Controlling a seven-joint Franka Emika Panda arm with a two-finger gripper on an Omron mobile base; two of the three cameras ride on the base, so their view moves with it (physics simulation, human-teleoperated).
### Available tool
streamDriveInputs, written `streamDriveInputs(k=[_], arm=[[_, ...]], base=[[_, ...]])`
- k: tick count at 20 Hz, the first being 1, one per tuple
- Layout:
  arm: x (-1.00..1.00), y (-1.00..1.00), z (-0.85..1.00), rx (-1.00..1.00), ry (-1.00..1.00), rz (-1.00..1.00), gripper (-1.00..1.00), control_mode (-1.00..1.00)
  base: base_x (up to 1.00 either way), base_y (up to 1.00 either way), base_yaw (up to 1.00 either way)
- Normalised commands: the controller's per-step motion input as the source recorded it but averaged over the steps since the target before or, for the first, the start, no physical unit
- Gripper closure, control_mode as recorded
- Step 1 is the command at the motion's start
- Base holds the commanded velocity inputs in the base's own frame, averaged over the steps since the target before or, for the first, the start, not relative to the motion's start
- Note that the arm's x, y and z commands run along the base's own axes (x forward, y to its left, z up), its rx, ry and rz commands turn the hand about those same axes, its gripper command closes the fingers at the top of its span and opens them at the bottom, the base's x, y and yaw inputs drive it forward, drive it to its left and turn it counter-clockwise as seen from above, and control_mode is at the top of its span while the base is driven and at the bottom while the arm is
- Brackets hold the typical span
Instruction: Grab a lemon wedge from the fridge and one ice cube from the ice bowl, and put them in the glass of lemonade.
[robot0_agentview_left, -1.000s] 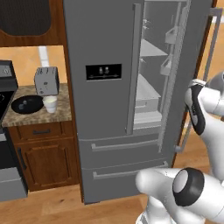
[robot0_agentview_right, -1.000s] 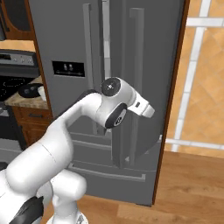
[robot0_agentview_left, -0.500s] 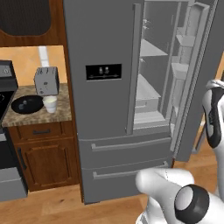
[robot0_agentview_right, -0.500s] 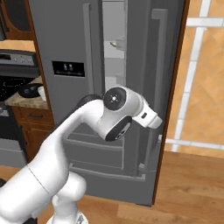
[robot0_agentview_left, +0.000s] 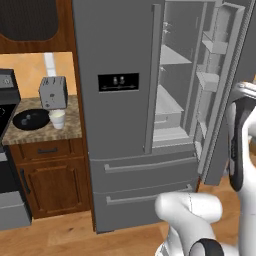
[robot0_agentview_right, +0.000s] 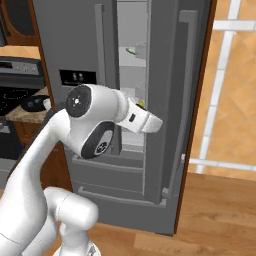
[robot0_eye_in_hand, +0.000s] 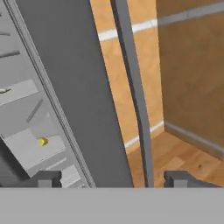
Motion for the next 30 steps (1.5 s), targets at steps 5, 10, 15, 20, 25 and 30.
streamDriveInputs(k=[5, 10, 15, 20, 25, 30], arm=[[0.9, 1.0, -0.08, -0.44, 0.47, 0.0, -1.0, -1.0], [0.96, 0.94, -0.09, -0.5, 0.48, 0.0, -1.0, -1.0], [0.68, 0.12, -0.42, -0.23, 0.33, 0.0, -1.0, -1.0], [0.83, -0.19, -0.31, -0.03, 0.13, 0.03, -1.0, -1.0], [0.83, -0.13, -0.1, -0.09, 0.06, 0.07, -1.0, -1.0], [0.88, -0.02, 0.03, -0.16, 0.01, 0.07, -1.0, -1.0]], base=[[0.0, 0.0, 0.0], [0.0, 0.0, 0.0], [0.0, 0.0, 0.0], [0.0, 0.0, 0.0], [0.0, 0.0, 0.0], [0.0, 0.0, 0.0]])
